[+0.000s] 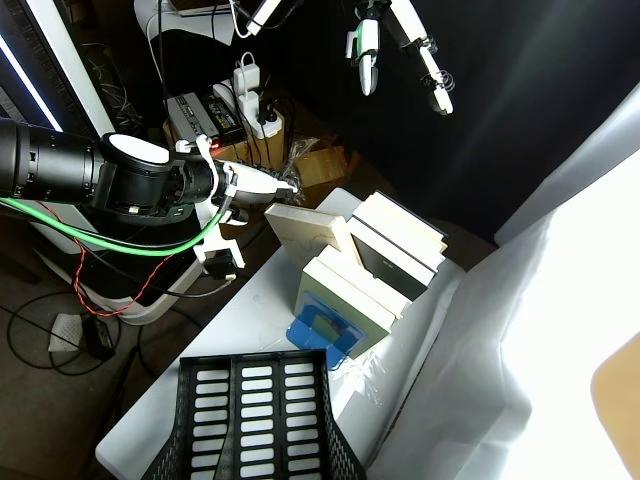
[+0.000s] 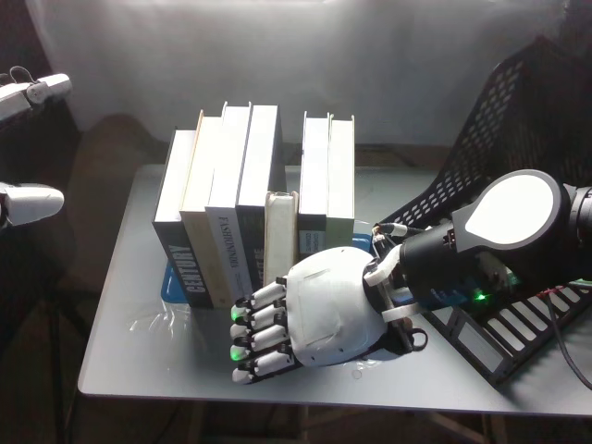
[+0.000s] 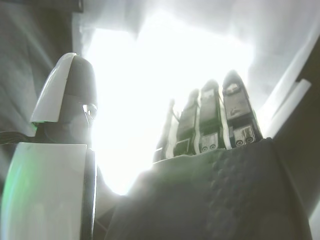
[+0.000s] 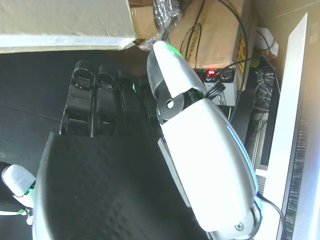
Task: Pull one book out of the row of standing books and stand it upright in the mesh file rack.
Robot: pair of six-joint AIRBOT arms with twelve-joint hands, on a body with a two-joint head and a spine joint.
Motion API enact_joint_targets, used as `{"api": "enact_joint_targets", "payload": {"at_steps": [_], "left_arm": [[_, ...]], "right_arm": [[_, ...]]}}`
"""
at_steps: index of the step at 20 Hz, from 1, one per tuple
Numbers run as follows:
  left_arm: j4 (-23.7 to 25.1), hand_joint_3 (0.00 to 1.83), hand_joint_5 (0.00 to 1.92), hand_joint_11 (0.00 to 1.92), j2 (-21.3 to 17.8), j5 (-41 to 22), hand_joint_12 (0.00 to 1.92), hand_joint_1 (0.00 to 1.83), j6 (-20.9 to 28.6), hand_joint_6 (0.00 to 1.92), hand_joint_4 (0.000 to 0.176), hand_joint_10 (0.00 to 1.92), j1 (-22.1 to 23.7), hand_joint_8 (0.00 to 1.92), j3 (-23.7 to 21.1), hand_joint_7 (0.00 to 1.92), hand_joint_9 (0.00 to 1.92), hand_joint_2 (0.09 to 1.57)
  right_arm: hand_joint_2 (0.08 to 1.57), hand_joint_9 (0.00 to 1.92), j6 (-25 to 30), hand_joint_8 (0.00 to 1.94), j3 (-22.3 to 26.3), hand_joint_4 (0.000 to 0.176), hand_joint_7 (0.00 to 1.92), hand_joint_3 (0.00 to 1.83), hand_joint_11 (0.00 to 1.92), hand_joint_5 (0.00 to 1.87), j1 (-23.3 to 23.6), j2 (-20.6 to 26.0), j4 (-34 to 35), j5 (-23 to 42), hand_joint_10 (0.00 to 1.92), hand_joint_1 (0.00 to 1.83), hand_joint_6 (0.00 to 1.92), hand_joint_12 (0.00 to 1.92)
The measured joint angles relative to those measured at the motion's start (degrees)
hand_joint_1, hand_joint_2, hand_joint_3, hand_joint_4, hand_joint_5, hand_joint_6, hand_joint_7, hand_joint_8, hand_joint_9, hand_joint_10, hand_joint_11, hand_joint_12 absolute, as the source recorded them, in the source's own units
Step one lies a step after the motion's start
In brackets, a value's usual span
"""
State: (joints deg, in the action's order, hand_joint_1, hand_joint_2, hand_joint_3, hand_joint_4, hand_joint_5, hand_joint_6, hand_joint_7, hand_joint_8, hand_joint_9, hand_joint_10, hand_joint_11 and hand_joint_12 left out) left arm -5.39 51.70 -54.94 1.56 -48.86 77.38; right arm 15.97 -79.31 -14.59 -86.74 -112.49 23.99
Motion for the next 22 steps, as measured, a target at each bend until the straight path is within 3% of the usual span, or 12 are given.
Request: {"api": "enact_joint_targets", "payload": {"at_steps": [3, 6, 9, 10, 13, 17, 22], "left_arm": [[0.0, 0.01, 0.07, 0.00, 0.0, -0.1, 0.00, 0.95, 0.0, 0.01, 0.035, 0.00, 0.0, 0.00, 0.0, 0.00, 0.00, 1.19], [0.0, 0.01, 0.07, 0.00, 0.0, -0.7, 0.00, 0.98, 0.0, 0.00, 0.032, 0.00, 0.0, 0.00, 0.0, 0.00, 0.00, 1.20], [-0.5, 0.00, 0.09, 0.00, -0.2, -1.4, 0.00, 0.96, 0.0, 0.01, 0.033, 0.00, 0.0, 0.00, -0.4, 0.00, 0.00, 1.17], [-0.5, 0.00, 0.10, 0.00, -0.2, -1.7, 0.00, 0.98, 0.0, 0.02, 0.021, 0.00, 0.0, 0.00, -0.5, 0.00, 0.00, 1.18], [-1.0, 0.01, 0.10, 0.00, -1.4, -2.8, 0.00, 0.97, 0.0, 0.01, 0.012, 0.00, -0.3, 0.00, -1.8, 0.00, 0.00, 1.21], [-1.6, 0.00, 0.08, 0.00, -2.9, -4.6, 0.00, 0.93, 0.0, 0.00, 0.042, 0.00, -0.8, 0.00, -2.7, 0.00, 0.00, 1.20], [-1.6, 0.00, 0.09, 0.00, -3.0, -5.0, 0.00, 0.98, 0.0, 0.01, 0.043, 0.00, -0.8, 0.00, -3.0, 0.00, 0.00, 1.20]], "right_arm": [[1.29, 0.00, 0.0, 0.00, 0.0, 0.000, 0.00, 0.00, 0.00, 0.00, 0.0, 0.0, 0.2, 0.3, 0.00, 1.09, 0.00, 0.00], [1.34, 0.00, 0.0, 0.00, 0.1, 0.000, 0.00, 0.00, 0.00, 0.00, 0.0, 0.0, 0.2, 0.3, 0.00, 1.22, 0.00, 0.00], [1.34, 0.00, 0.0, 0.00, 0.5, 0.000, 0.00, 0.01, 0.00, 0.00, 0.0, 0.1, 0.4, 0.2, 0.00, 1.05, 0.00, 0.00], [1.33, 0.00, 0.0, 0.00, 0.7, 0.000, 0.00, 0.00, 0.00, 0.00, 0.0, 0.1, 0.2, 0.2, 0.00, 0.97, 0.00, 0.00], [1.33, 0.00, 0.0, 0.00, 1.0, 0.000, 0.00, 0.00, 0.00, 0.00, 0.0, 0.1, -0.1, 0.3, 0.00, 0.94, 0.00, 0.00], [1.33, 0.00, 0.0, 0.00, 2.0, 0.000, 0.00, 0.00, 0.00, 0.00, 0.0, 0.1, -0.6, 0.2, 0.00, 0.94, 0.00, 0.00], [1.33, 0.00, 0.0, 0.00, 2.3, 0.000, 0.00, 0.00, 0.00, 0.00, 0.2, 0.1, -1.7, 0.5, 0.00, 0.94, 0.00, 0.00]]}}
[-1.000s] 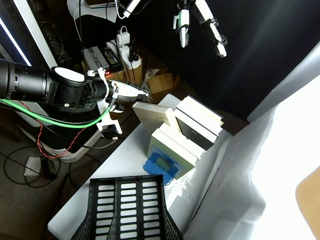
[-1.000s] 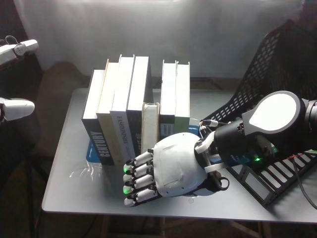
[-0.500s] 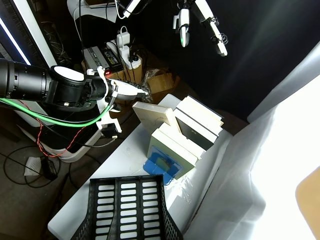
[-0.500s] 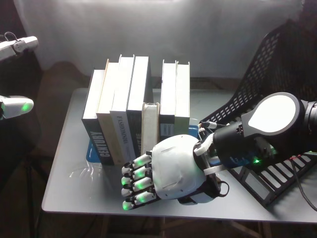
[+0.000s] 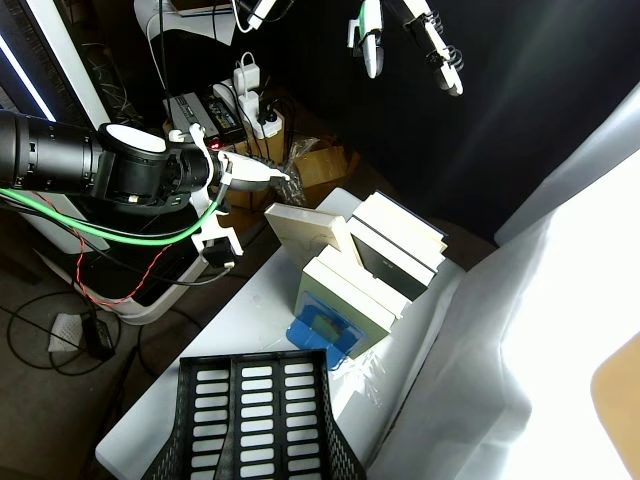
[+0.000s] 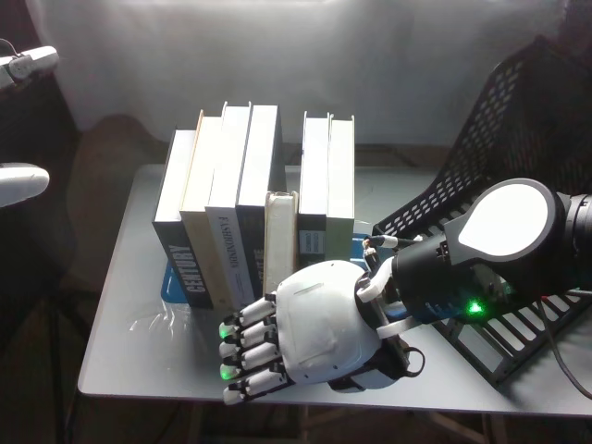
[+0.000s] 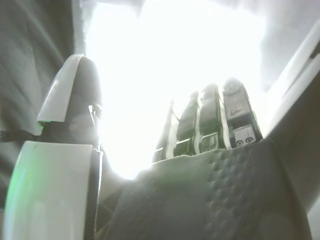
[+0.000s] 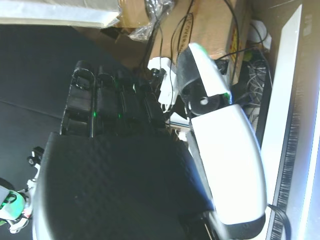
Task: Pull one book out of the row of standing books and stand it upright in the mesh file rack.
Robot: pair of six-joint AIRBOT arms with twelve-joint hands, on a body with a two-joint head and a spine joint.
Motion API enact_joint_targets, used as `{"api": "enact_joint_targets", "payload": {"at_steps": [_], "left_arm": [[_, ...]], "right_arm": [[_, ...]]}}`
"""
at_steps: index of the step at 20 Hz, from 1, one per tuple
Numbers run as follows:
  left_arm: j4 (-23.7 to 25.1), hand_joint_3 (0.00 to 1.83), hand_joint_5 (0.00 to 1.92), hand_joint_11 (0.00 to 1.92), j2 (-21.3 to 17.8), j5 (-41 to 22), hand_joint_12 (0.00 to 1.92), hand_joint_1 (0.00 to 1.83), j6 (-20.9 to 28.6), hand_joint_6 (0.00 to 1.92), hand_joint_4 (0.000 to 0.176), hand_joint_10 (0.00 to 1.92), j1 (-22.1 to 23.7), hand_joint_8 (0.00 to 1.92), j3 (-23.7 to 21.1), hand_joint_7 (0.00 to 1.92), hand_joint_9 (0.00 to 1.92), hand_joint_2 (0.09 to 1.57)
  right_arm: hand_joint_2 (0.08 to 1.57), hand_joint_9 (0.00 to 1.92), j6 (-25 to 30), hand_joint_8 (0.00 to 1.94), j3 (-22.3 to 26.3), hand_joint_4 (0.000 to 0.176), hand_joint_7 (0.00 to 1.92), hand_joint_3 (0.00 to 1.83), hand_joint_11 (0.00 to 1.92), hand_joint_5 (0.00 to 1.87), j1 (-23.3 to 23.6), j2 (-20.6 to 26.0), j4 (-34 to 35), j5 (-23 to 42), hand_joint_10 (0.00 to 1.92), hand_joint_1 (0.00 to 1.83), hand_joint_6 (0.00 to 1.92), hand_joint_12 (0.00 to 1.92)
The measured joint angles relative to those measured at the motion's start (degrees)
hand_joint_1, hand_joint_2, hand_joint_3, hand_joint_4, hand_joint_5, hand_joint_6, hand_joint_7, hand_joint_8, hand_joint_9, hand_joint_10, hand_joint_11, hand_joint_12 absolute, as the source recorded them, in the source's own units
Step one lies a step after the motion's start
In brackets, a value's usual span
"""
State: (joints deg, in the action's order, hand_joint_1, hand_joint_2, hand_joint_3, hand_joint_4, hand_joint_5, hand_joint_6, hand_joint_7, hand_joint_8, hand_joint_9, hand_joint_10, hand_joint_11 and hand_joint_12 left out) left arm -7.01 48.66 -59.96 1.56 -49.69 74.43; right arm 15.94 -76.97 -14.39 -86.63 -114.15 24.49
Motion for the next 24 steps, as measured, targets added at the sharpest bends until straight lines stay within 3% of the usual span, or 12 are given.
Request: {"api": "enact_joint_targets", "payload": {"at_steps": [7, 13, 14, 19, 22, 24], "left_arm": [[0.0, 0.00, 0.07, 0.00, 0.0, 0.0, 0.00, 0.95, 0.0, 0.00, 0.051, 0.00, 0.0, 0.00, 0.0, 0.00, 0.00, 1.21], [0.0, 0.01, 0.10, 0.00, 0.5, 0.1, 0.00, 0.99, 0.0, 0.01, 0.023, 0.00, 0.0, 0.00, 0.4, 0.00, 0.00, 1.21], [-0.1, 0.01, 0.07, 0.00, 0.7, 0.4, 0.00, 0.94, 0.0, 0.00, 0.030, 0.00, 0.0, 0.00, 0.6, 0.00, 0.00, 1.23], [-0.1, 0.00, 0.09, 0.00, 1.9, 1.0, 0.00, 0.95, 0.0, 0.01, 0.034, 0.00, 0.0, 0.00, 2.0, 0.00, 0.00, 1.22], [0.0, 0.00, 0.04, 0.00, 2.0, 1.5, 0.00, 0.86, 0.0, 0.00, 0.061, 0.00, 0.1, 0.00, 2.2, 0.00, 0.00, 1.20], [-0.2, 0.00, 0.03, 0.00, 2.1, 1.4, 0.00, 0.85, 0.0, 0.00, 0.061, 0.00, 0.1, 0.00, 2.3, 0.00, 0.00, 1.20]], "right_arm": [[1.33, 0.00, 0.0, 0.00, 0.2, 0.000, 0.00, 0.00, 0.00, 0.00, 3.6, 0.0, -1.6, -1.1, 0.00, 0.94, 0.00, 0.00], [1.33, 0.00, 0.0, 0.00, -1.8, 0.000, 0.00, 0.00, 0.00, 0.00, 3.5, 0.0, -3.4, -3.0, 0.00, 0.94, 0.00, 0.00], [1.33, 0.00, 0.0, 0.00, -2.2, 0.000, 0.00, 0.00, 0.00, 0.00, 3.5, 0.0, -3.6, -3.5, 0.00, 0.94, 0.00, 0.00], [1.33, 0.00, 0.0, 0.00, -2.8, 0.000, 0.00, 0.00, 0.00, 0.00, 3.5, 0.0, -4.4, -4.3, 0.00, 0.94, 0.00, 0.00], [1.33, 0.00, 0.0, 0.00, -3.5, 0.000, 0.00, 0.00, 0.00, 0.00, 3.5, -0.1, -5.3, -5.5, 0.00, 0.94, 0.00, 0.00], [1.33, 0.00, 0.0, 0.00, -3.8, 0.000, 0.00, 0.00, 0.00, 0.00, 3.5, -0.5, -5.6, -6.3, 0.00, 0.94, 0.00, 0.00]]}}
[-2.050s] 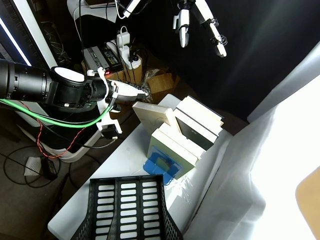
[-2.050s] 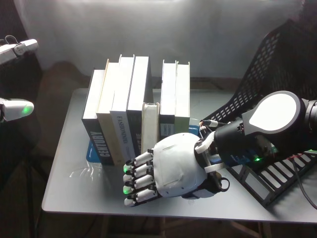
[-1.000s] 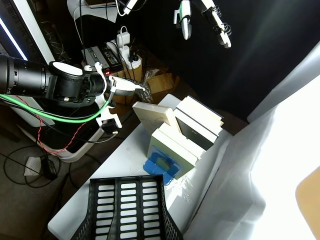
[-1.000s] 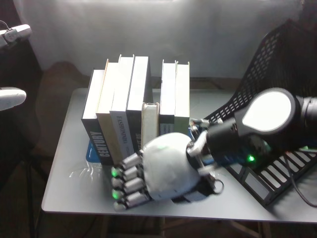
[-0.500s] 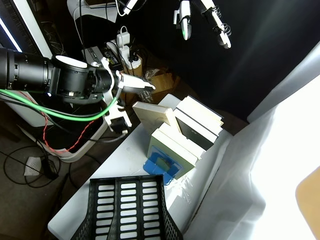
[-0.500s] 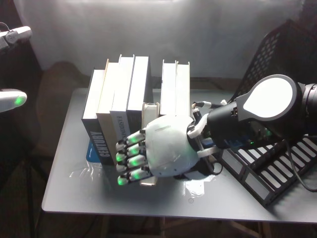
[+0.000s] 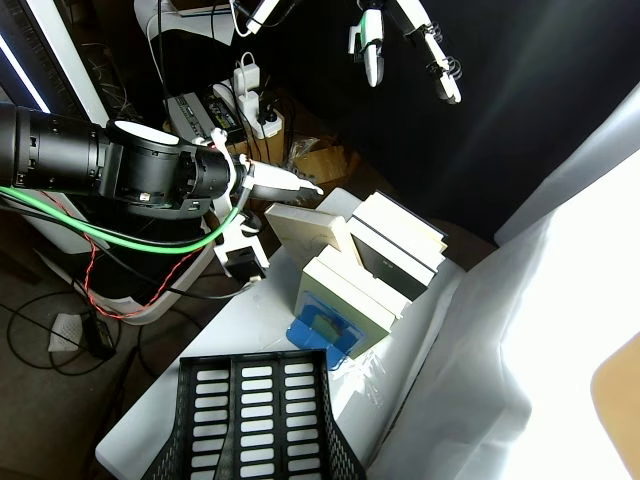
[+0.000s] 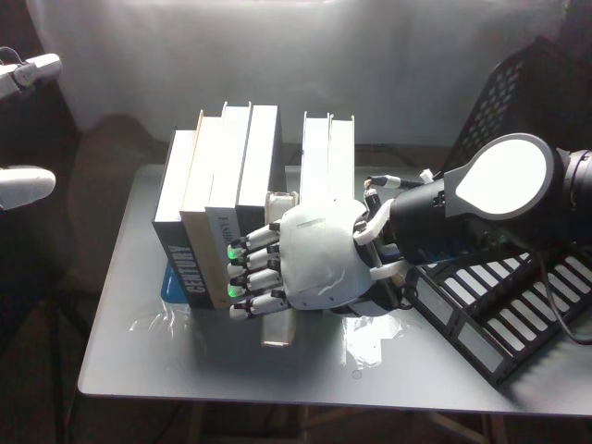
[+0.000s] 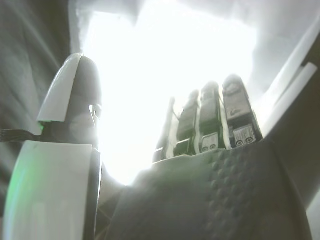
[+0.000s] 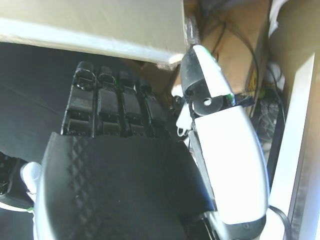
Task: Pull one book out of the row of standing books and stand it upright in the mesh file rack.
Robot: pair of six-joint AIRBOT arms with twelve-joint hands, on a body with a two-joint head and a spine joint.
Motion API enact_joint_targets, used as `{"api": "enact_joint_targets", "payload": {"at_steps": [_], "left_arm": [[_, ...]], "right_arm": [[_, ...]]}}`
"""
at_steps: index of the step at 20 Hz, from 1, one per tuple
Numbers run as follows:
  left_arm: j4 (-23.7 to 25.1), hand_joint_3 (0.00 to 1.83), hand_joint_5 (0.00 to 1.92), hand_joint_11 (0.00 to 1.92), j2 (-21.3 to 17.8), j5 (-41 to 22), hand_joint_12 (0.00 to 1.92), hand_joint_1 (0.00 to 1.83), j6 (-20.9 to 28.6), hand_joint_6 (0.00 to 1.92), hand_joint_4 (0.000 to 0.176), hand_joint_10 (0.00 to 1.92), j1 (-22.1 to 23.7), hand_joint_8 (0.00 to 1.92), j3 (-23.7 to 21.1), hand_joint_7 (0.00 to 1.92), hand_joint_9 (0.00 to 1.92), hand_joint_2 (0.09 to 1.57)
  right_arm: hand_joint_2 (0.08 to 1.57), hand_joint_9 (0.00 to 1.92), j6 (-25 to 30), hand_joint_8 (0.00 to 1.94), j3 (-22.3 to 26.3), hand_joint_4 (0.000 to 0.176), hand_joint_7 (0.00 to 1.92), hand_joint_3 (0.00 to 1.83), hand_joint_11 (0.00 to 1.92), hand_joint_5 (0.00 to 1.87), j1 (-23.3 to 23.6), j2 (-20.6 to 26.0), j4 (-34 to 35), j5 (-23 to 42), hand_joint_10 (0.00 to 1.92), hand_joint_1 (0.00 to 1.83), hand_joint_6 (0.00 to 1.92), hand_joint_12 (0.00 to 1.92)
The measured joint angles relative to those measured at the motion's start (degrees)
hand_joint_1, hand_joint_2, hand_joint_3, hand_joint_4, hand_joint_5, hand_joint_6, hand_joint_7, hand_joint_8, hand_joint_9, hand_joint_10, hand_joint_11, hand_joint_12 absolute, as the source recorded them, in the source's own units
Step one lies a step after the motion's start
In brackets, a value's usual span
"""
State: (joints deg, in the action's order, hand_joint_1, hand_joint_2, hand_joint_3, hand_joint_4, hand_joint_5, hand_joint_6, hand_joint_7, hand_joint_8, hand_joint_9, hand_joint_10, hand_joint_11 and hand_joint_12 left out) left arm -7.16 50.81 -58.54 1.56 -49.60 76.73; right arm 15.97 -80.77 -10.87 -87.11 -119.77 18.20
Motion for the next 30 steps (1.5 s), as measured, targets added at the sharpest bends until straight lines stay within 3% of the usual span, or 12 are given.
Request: {"api": "enact_joint_targets", "payload": {"at_steps": [4, 6, 9, 16, 17, 19, 20, 21, 26, 27, 28, 30], "left_arm": [[0.2, 0.00, 0.04, 0.00, 0.0, 0.0, 0.00, 0.88, 0.0, 0.00, 0.065, 0.00, 0.0, 0.00, 0.0, 0.00, 0.00, 1.18], [0.4, 0.00, 0.06, 0.00, 0.1, 0.1, 0.00, 0.90, 0.0, 0.01, 0.062, 0.00, 0.0, 0.00, 0.3, 0.00, 0.00, 1.19], [0.3, 0.00, 0.08, 0.00, 0.1, 0.1, 0.00, 0.88, 0.0, 0.02, 0.043, 0.00, 0.0, 0.00, 0.4, 0.00, 0.00, 1.21], [1.5, 0.01, 0.08, 0.00, 1.6, 1.2, 0.00, 0.91, 0.0, 0.01, 0.056, 0.00, 1.7, 0.00, 2.2, 0.00, 0.00, 1.22], [1.9, 0.00, 0.08, 0.00, 1.9, 1.2, 0.00, 0.90, 0.0, 0.01, 0.057, 0.00, 2.1, 0.00, 2.6, 0.00, 0.00, 1.21], [3.7, 0.00, 0.10, 0.00, 3.3, 2.4, 0.00, 0.94, 0.0, 0.01, 0.061, 0.00, 3.9, 0.00, 4.0, 0.00, 0.00, 1.20], [4.3, 0.00, 0.12, 0.00, 3.7, 3.3, 0.00, 0.97, 0.0, 0.02, 0.058, 0.00, 4.7, 0.00, 4.2, 0.01, 0.00, 1.21], [5.4, 0.01, 0.13, 0.00, 3.9, 3.8, 0.00, 0.99, 0.0, 0.03, 0.035, 0.00, 5.3, 0.00, 4.5, 0.00, 0.00, 1.22], [6.6, 0.00, 0.08, 0.00, 4.8, 5.6, 0.00, 0.98, 0.0, 0.00, 0.040, 0.00, 7.5, 0.00, 6.1, 0.00, 0.00, 1.20], [6.6, 0.00, 0.08, 0.00, 4.9, 5.6, 0.00, 0.99, 0.0, 0.00, 0.028, 0.00, 7.5, 0.00, 6.1, 0.00, 0.00, 1.21], [6.8, 0.00, 0.07, 0.00, 5.2, 5.6, 0.00, 0.97, 0.0, 0.00, 0.044, 0.00, 7.5, 0.00, 6.3, 0.00, 0.00, 1.20], [7.2, 0.00, 0.10, 0.00, 5.5, 6.3, 0.00, 0.96, 0.0, 0.01, 0.037, 0.00, 7.6, 0.00, 6.4, 0.00, 0.00, 1.20]], "right_arm": [[1.33, 0.00, 0.0, 0.00, -1.1, 0.000, 0.00, 0.00, 0.00, 0.00, 0.0, -1.1, -0.1, -0.6, 0.00, 0.94, 0.00, 0.00], [1.33, 0.00, 2.9, 0.00, -1.9, 0.000, 0.00, 0.00, 0.00, 0.00, -0.2, -1.6, -2.6, -1.0, 0.00, 0.94, 0.00, 0.00], [1.33, 0.00, 7.0, 0.00, -2.9, 0.000, 0.00, 0.00, 0.00, 0.00, -0.2, -1.9, -7.1, -0.9, 0.00, 0.94, 0.00, 0.00], [1.33, 0.00, 8.2, 0.00, -4.3, 0.000, 0.00, 0.00, 0.00, 0.00, -0.8, -3.0, -7.3, -0.9, 0.00, 0.94, 0.00, 0.00], [1.03, 0.00, 8.2, 0.00, -4.3, 0.000, 0.00, 0.00, 0.00, 0.00, -0.8, -3.0, -7.1, -0.9, 0.00, 0.86, 0.00, 0.00], [0.98, 0.00, 8.2, 0.00, -4.3, 0.000, 0.00, 0.00, 0.00, 0.00, -0.8, -3.0, -7.0, -0.9, 0.00, 0.88, 0.00, 0.00], [0.97, 0.00, 8.3, 0.00, -4.3, 0.000, 0.00, 0.00, 0.00, 0.00, -0.8, -3.0, -6.7, -0.7, 0.00, 0.88, 0.00, 0.00], [0.98, 0.00, 8.3, 0.00, -4.3, 0.000, 0.00, 0.00, 0.00, 0.00, -0.8, -3.0, -6.7, -0.6, 0.00, 0.89, 0.00, 0.00], [0.97, 0.00, 8.3, 0.00, -4.7, 0.000, 0.00, 0.00, 0.00, 0.00, -0.8, -3.0, -6.1, -0.6, 0.00, 0.82, 0.00, 0.00], [0.97, 0.00, 8.3, 0.00, -5.0, 0.000, 0.00, 0.00, 0.00, 0.00, -0.8, -3.0, -5.8, -0.7, 0.00, 0.83, 0.00, 0.00], [0.98, 0.00, 8.3, 0.00, -5.2, 0.000, 0.00, 0.00, 0.00, 0.00, -0.8, -3.0, -5.8, -0.8, 0.00, 0.82, 0.00, 0.00], [0.97, 0.00, 8.3, 0.00, -5.3, 0.000, 0.00, 0.00, 0.00, 0.00, -0.8, -3.0, -5.8, -1.1, 0.00, 0.85, 0.00, 0.00]]}}
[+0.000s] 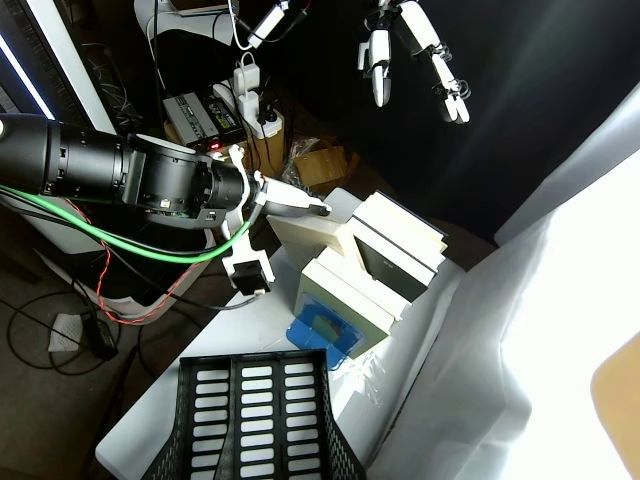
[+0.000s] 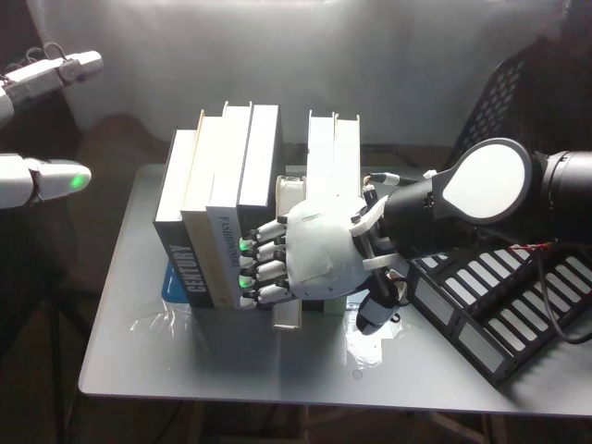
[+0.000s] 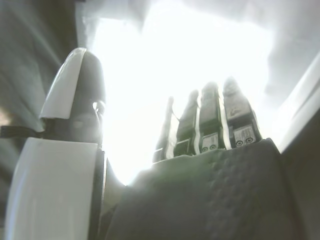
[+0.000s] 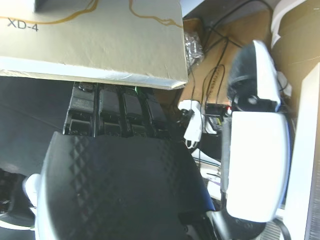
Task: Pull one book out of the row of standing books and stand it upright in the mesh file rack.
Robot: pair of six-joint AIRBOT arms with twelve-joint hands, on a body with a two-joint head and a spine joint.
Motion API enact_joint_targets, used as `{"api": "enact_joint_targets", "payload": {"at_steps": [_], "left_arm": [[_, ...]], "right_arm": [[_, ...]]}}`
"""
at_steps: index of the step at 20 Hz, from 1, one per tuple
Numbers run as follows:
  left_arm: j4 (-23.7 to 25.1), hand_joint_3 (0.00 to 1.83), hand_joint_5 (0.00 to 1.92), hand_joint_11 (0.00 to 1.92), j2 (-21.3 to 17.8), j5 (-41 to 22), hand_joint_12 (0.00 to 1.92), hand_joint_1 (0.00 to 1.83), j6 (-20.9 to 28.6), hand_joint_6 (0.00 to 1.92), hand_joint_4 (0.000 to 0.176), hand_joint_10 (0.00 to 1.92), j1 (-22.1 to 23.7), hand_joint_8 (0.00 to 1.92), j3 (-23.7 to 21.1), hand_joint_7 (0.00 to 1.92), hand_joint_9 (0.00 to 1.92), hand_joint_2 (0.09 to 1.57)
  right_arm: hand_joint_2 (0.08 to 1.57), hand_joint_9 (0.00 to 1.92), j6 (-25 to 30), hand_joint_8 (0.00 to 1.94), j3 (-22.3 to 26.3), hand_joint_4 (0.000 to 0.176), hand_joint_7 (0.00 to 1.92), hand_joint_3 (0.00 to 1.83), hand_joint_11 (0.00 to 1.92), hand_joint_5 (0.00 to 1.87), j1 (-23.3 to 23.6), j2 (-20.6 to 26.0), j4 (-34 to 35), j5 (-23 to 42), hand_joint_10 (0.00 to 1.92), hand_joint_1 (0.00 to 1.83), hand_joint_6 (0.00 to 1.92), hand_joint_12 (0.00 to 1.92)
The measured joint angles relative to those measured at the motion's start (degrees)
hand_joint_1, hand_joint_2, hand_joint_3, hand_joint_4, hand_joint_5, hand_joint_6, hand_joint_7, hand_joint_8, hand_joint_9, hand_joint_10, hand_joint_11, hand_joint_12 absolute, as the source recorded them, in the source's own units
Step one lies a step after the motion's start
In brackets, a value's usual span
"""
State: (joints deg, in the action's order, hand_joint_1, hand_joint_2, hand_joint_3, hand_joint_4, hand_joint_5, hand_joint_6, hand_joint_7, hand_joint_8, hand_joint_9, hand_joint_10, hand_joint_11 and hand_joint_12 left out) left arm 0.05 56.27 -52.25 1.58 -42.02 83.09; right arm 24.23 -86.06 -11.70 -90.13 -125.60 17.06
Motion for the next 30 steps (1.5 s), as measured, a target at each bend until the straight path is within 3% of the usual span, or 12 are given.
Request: {"api": "enact_joint_targets", "payload": {"at_steps": [7, 8, 9, 10, 11, 16, 21, 22, 23, 25, 28, 30], "left_arm": [[-0.3, 0.00, 0.12, 0.00, 0.0, -0.8, 0.00, 0.90, 0.0, 0.02, 0.056, 0.00, 0.0, 0.00, 0.0, 0.00, 0.00, 1.20], [-0.3, 0.00, 0.12, 0.00, 0.0, -1.2, 0.00, 0.90, 0.0, 0.02, 0.056, 0.00, 0.0, 0.00, 0.0, 0.00, 0.00, 1.20], [-0.3, 0.00, 0.13, 0.00, 0.0, -1.4, 0.00, 0.92, 0.0, 0.02, 0.044, 0.00, 0.0, 0.01, 0.0, 0.03, 0.00, 1.20], [-0.3, 0.00, 0.10, 0.00, 0.0, -1.4, 0.00, 0.93, 0.0, 0.00, 0.067, 0.00, 0.0, 0.00, 0.0, 0.01, 0.00, 1.19], [-0.3, 0.00, 0.10, 0.00, 0.0, -1.4, 0.00, 0.94, 0.0, 0.00, 0.076, 0.00, -0.1, 0.00, -0.1, 0.00, 0.00, 1.19], [-1.9, 0.00, 0.09, 0.00, 0.0, -2.1, 0.00, 0.83, 0.0, 0.02, 0.043, 0.00, -0.7, 0.00, -0.8, 0.00, 0.00, 1.19], [-2.5, 0.00, 0.10, 0.00, -0.1, -2.7, 0.00, 0.87, 0.0, 0.02, 0.054, 0.00, -1.1, 0.00, -1.0, 0.00, 0.00, 1.19], [-2.7, 0.00, 0.11, 0.00, -0.1, -2.7, 0.00, 0.91, 0.0, 0.02, 0.042, 0.00, -1.1, 0.00, -1.0, 0.00, 0.00, 1.20], [-2.8, 0.00, 0.11, 0.00, -0.1, -3.0, 0.00, 0.93, 0.0, 0.02, 0.043, 0.00, -1.2, 0.00, -1.0, 0.00, 0.00, 1.20], [-3.9, 0.00, 0.12, 0.00, -0.2, -3.3, 0.00, 0.97, 0.0, 0.02, 0.065, 0.00, -1.8, 0.00, -1.1, 0.00, 0.00, 1.20], [-4.8, 0.01, 0.13, 0.00, -0.9, -4.4, 0.00, 0.92, 0.0, 0.02, 0.028, 0.00, -2.6, 0.00, -1.8, 0.00, 0.00, 1.22], [-6.6, 0.01, 0.08, 0.00, -1.4, -5.1, 0.00, 0.87, 0.0, 0.00, 0.041, 0.00, -3.4, 0.00, -2.3, 0.00, 0.00, 1.24]], "right_arm": [[0.97, 0.00, 0.0, 0.00, -1.0, 0.000, 0.00, 0.00, 0.00, 0.00, 1.1, 0.1, -0.1, -0.6, 0.00, 0.87, 0.00, 0.00], [0.97, 0.00, 0.0, 0.00, -0.7, 0.000, 0.00, 0.00, 0.00, 0.00, 1.5, 0.4, -0.1, -0.6, 0.00, 0.87, 0.00, 0.00], [0.97, 0.00, 0.0, 0.00, -0.1, 0.000, 0.00, 0.00, 0.00, 0.00, 2.0, 1.1, 0.3, -0.5, 0.00, 0.87, 0.00, 0.00], [0.97, 0.00, 0.0, 0.00, 0.6, 0.000, 0.00, 0.00, 0.00, 0.00, 2.6, 1.9, 0.5, -0.4, 0.00, 0.86, 0.00, 0.00], [0.96, 0.00, 0.1, 0.00, 1.1, 0.000, 0.00, 0.00, 0.00, 0.00, 3.0, 2.5, 0.7, -0.4, 0.00, 0.86, 0.00, 0.00], [1.00, 0.00, -2.8, 0.00, 2.4, 0.000, 0.00, 0.00, 0.00, 0.00, 4.4, 4.2, 6.1, -0.4, 0.00, 0.79, 0.00, 0.00], [0.96, 0.00, -4.2, 0.00, 2.9, 0.000, 0.00, 0.00, 0.00, 0.00, 5.3, 3.4, 7.5, 1.3, 0.00, 0.88, 0.00, 0.00], [0.94, 0.00, -4.4, 0.00, 2.3, 0.000, 0.00, 0.00, 0.00, 0.00, 5.5, 2.6, 7.5, 1.0, 0.00, 0.88, 0.00, 0.00], [0.94, 0.00, -4.5, 0.00, 1.7, 0.000, 0.00, 0.00, 0.00, 0.00, 5.5, 1.7, 7.4, 0.7, 0.00, 0.88, 0.00, 0.00], [0.94, 0.00, -4.5, 0.00, 1.1, 0.000, 0.00, 0.00, 0.00, 0.00, 5.5, 0.7, 6.7, 0.8, 0.00, 0.87, 0.00, 0.00], [0.91, 0.00, -4.5, 0.00, 0.1, 0.000, 0.00, 0.00, 0.00, 0.00, 5.5, 0.2, 6.4, 0.7, 0.00, 0.89, 0.00, 0.00], [0.93, 0.00, -4.5, 0.00, -0.3, 0.000, 0.00, 0.00, 0.00, 0.00, 5.0, 0.1, 6.3, -0.1, 0.00, 0.86, 0.00, 0.00]]}}
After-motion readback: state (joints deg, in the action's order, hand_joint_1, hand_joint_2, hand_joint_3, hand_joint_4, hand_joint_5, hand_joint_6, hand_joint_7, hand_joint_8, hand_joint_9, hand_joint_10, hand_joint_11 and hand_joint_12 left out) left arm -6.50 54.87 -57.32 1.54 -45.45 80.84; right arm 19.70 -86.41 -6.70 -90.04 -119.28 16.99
